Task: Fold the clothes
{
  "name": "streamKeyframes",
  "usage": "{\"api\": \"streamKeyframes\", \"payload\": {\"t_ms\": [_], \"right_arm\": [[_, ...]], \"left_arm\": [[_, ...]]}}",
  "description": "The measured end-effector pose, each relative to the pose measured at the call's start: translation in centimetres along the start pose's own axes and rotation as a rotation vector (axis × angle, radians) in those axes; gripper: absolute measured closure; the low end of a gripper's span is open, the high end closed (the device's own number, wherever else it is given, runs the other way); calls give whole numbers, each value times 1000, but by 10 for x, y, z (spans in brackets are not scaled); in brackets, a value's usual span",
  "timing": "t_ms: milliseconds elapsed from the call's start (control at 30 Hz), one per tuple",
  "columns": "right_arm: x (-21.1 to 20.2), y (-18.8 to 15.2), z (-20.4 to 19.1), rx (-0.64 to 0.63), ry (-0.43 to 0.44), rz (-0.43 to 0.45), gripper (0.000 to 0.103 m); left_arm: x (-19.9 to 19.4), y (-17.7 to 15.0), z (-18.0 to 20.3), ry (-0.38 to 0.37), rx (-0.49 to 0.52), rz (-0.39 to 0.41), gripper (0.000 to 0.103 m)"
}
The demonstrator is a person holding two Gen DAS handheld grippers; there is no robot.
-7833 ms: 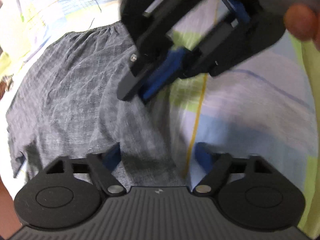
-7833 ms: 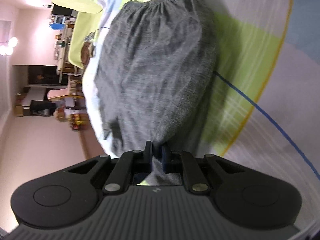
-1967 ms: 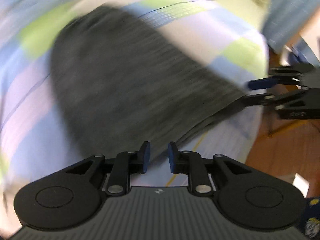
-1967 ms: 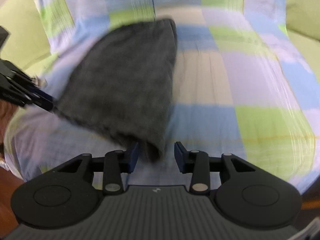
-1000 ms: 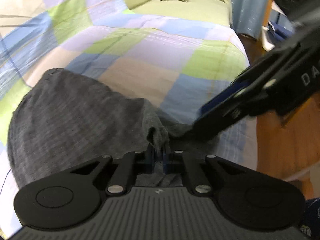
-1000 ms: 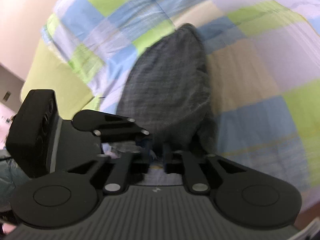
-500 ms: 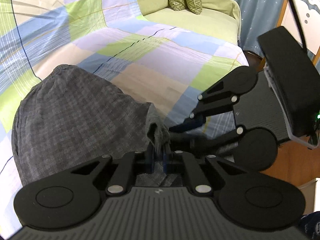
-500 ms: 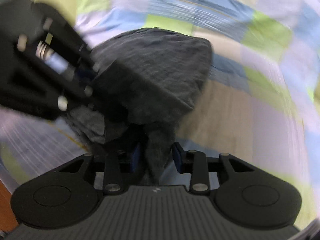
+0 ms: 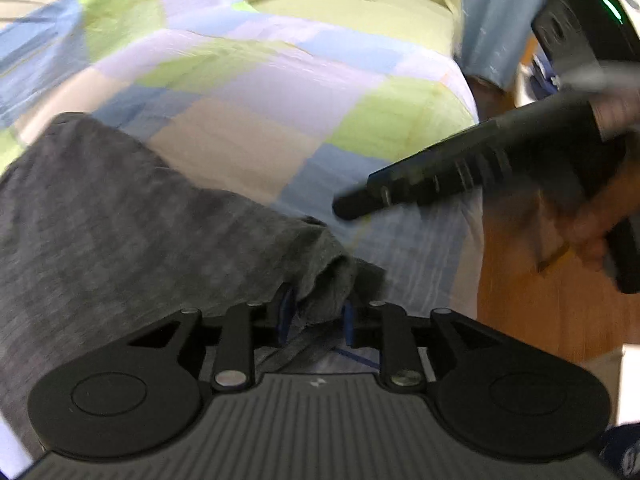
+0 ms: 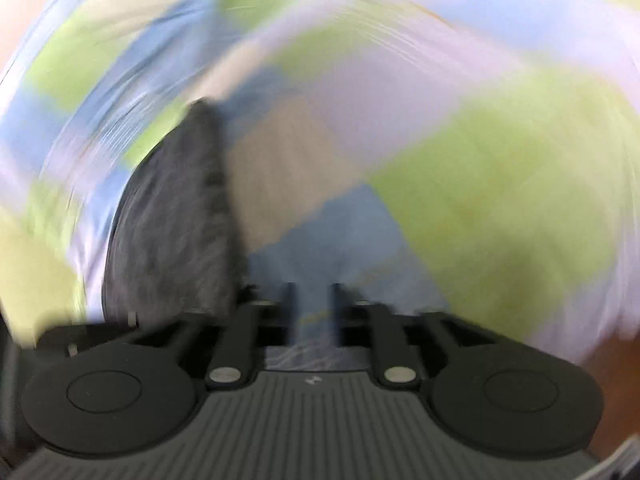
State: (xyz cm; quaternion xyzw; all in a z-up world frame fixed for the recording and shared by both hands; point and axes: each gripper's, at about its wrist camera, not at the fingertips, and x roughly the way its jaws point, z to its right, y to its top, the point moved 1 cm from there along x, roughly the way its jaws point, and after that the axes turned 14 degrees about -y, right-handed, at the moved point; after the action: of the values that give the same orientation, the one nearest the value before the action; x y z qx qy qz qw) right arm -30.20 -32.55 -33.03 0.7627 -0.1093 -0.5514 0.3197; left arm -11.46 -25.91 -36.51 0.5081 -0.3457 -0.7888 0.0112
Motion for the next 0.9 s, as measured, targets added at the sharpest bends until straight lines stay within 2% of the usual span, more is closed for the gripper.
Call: {"api": "streamKeyframes", "payload": {"t_ms": [33, 100, 167, 267, 367, 433, 467, 500, 567, 600, 667, 700, 767, 833, 900], "right_arm": [[-1, 1, -4, -44, 1, 14, 60], [3, 1, -26, -264, -2, 50, 60], [6, 1, -35, -359, 2, 68, 60], [4, -1, -47, -488, -2, 121, 60], [6, -15, -67, -724, -48, 156, 67], [10, -19, -77, -834, -38, 206, 78], [9, -18, -80, -834, -34, 211, 82], [12, -15, -76, -781, -37, 198, 90], [19, -5, -65, -649, -45, 164, 92], [23, 3, -46, -470, -50, 97, 92], [26, 7, -7, -199, -86, -34, 96], [24, 7, 0, -161, -91, -52, 96], [13, 9, 4, -155, -99, -61, 91], [-3, 18, -3, -172, -49, -24, 91], [-16, 30, -27, -240, 56, 48, 91]], "left_arm": [[-8, -1, -4, 22, -22, 16, 75], [-14, -4, -11, 51, -52, 26, 75], [-16, -6, -16, 51, -77, 38, 79], [-19, -10, -22, 43, -125, 56, 80], [-20, -11, -24, 35, -142, 66, 80], [-20, -12, -22, -6, -154, 65, 80], [-16, -13, -21, -32, -155, 57, 80], [-13, -13, -19, -44, -150, 50, 80], [-2, -15, -11, -77, -130, 18, 80], [2, -16, -6, -87, -118, 3, 80], [4, -17, 6, -91, -73, -22, 80], [0, -17, 11, -93, -62, -28, 79], [-11, -17, 17, -73, -45, -29, 79], [-30, -17, 17, -21, -25, -15, 76], [-43, -18, 10, 43, -24, 4, 72]]}}
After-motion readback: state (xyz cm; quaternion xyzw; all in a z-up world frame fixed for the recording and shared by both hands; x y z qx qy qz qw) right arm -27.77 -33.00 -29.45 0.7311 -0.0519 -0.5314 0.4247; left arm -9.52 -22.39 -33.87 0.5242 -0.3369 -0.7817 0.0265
